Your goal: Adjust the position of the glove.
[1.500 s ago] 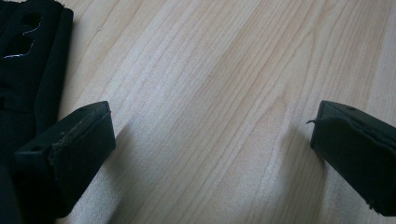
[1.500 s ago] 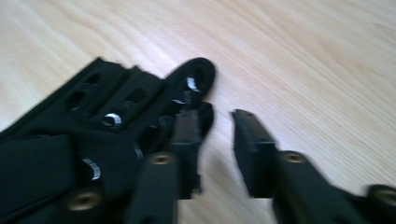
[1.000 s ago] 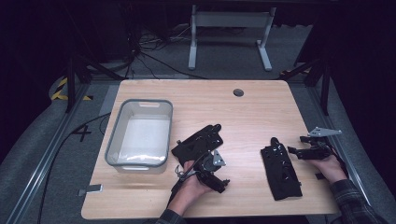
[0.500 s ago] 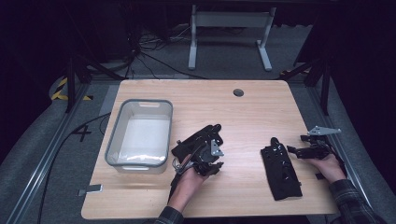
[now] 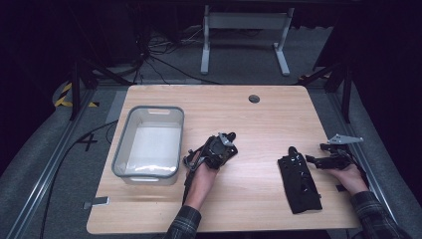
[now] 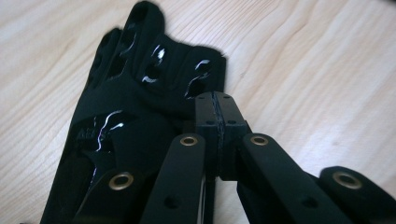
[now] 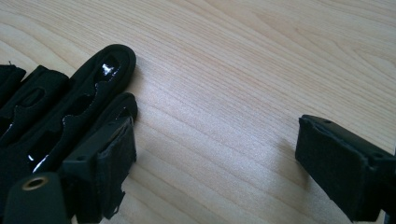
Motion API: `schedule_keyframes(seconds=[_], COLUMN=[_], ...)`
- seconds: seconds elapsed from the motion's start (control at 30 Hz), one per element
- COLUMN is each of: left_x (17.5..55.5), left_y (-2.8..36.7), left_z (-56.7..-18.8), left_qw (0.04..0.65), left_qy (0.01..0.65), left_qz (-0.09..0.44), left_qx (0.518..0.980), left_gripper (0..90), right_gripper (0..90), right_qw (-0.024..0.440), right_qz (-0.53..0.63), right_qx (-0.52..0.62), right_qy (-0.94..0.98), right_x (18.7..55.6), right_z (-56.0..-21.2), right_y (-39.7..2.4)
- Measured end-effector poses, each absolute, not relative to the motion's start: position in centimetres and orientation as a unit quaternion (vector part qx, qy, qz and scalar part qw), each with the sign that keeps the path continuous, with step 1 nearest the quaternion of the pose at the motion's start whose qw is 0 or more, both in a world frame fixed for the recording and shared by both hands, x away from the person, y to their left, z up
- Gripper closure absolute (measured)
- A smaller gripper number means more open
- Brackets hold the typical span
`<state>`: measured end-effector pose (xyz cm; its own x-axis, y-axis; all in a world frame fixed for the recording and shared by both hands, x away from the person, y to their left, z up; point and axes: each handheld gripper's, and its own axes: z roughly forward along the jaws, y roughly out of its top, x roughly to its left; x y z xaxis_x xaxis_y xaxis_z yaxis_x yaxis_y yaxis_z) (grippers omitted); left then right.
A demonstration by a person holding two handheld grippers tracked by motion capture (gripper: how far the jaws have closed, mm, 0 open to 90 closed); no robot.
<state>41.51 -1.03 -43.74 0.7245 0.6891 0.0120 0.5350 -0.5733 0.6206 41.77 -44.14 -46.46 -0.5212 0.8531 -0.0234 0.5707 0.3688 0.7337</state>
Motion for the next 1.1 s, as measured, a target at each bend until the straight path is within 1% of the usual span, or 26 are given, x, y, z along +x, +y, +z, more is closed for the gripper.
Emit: schedule_keyframes(seconds=[0.07, 0.23, 0.33, 0.43, 0.83, 0.97, 1.1], left_x=[41.9, 42.3, 42.3, 42.2, 42.0, 41.9, 41.2], left_y=[-1.0, -1.4, -1.9, -2.9, -8.5, -9.4, -8.9], left_z=[-44.2, -44.8, -44.9, -44.8, -44.9, -44.9, -43.7], left_qw=[0.290, 0.286, 0.296, 0.293, 0.318, 0.325, 0.351], left_qy=[0.354, 0.352, 0.342, 0.327, 0.268, 0.261, 0.255], left_qz=[0.125, 0.115, 0.102, 0.098, 0.059, 0.054, 0.056], left_qx=[0.880, 0.884, 0.886, 0.893, 0.907, 0.907, 0.899], left_gripper=[89.7, 89.8, 89.8, 89.8, 89.8, 89.8, 89.6], right_gripper=[12.8, 12.8, 12.8, 12.8, 12.8, 12.8, 12.8], right_qw=[0.205, 0.205, 0.205, 0.205, 0.205, 0.205, 0.205], right_qz=[0.344, 0.344, 0.344, 0.344, 0.344, 0.344, 0.344], right_qx=[0.444, 0.444, 0.444, 0.444, 0.444, 0.444, 0.444], right_qy=[0.801, 0.801, 0.801, 0.801, 0.801, 0.801, 0.801], right_x=[41.8, 41.8, 41.8, 41.8, 41.8, 41.8, 41.8], right_z=[-46.5, -46.5, -46.5, -46.5, -46.5, -46.5, -46.5], right_y=[-44.1, -44.1, -44.1, -44.1, -44.1, -44.1, -44.1])
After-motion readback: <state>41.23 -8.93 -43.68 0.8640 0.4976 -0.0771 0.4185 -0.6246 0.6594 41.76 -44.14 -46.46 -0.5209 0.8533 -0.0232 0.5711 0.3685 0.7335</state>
